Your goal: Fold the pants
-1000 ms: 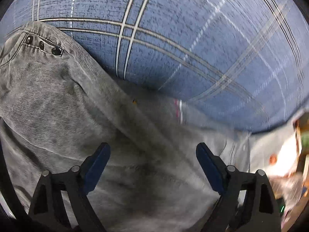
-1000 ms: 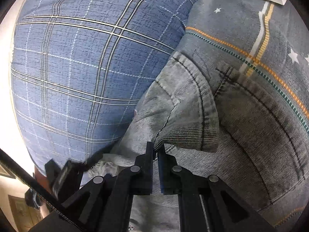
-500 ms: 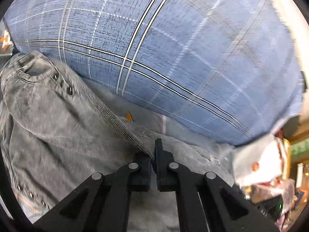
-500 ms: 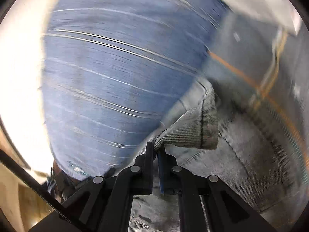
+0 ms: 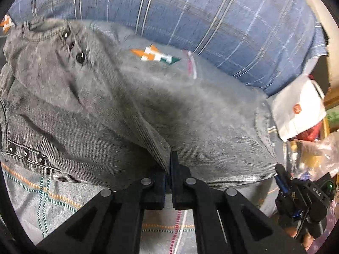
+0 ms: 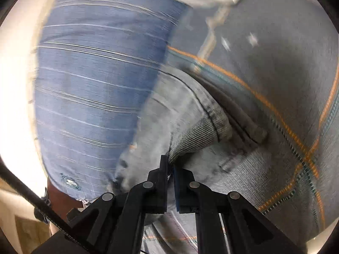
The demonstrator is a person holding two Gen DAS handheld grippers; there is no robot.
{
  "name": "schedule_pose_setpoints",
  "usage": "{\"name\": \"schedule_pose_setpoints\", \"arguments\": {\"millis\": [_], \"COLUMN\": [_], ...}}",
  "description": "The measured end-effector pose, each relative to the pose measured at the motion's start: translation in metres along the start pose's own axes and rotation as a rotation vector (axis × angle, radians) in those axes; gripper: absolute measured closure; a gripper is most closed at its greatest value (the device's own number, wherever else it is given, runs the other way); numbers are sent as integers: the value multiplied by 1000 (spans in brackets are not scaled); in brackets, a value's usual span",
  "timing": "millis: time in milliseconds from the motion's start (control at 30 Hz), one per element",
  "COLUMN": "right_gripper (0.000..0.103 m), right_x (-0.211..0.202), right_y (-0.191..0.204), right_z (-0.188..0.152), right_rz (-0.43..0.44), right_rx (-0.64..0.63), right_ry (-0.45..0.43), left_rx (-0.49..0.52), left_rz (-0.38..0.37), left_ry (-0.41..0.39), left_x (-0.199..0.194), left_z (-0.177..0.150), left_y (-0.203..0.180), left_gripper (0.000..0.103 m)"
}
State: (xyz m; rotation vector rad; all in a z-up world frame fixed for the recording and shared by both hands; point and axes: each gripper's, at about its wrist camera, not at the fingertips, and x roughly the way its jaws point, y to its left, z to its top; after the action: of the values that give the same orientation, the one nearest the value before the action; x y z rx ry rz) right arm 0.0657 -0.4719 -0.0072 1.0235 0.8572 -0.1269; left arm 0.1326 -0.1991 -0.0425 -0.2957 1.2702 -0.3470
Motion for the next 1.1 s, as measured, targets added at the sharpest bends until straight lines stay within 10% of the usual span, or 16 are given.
{"name": "schedule_pose_setpoints", "arguments": {"millis": [400,600,667,700,800,1100], "right_gripper": [97,93,27,13,40,53], "right_x": [-21,-24,-31,-33,-26,-10], "right_y": [-22,-24,-19,-19,-23,-47], "right_z": [-10,-7,-6,-5,-1,3], "right_rz": [-200,-150,-164,-167,-162,-201], "right_rx": [4,20,11,17,41,143], "right_ry": [-76,-102,-144,-162,-130,-79], "left_rx": [156,118,120,123,120,118], "left_rz": [88,54,44,42,36,29], "left_ry": [8,61,61,60,66,73], "left_x": [19,29,28,26,25,27], "left_z": [-7,-7,-9,-10,-10,-9], "left_y": [-2,11,11,11,10,10], "left_gripper": [99,99,99,98,98,98]}}
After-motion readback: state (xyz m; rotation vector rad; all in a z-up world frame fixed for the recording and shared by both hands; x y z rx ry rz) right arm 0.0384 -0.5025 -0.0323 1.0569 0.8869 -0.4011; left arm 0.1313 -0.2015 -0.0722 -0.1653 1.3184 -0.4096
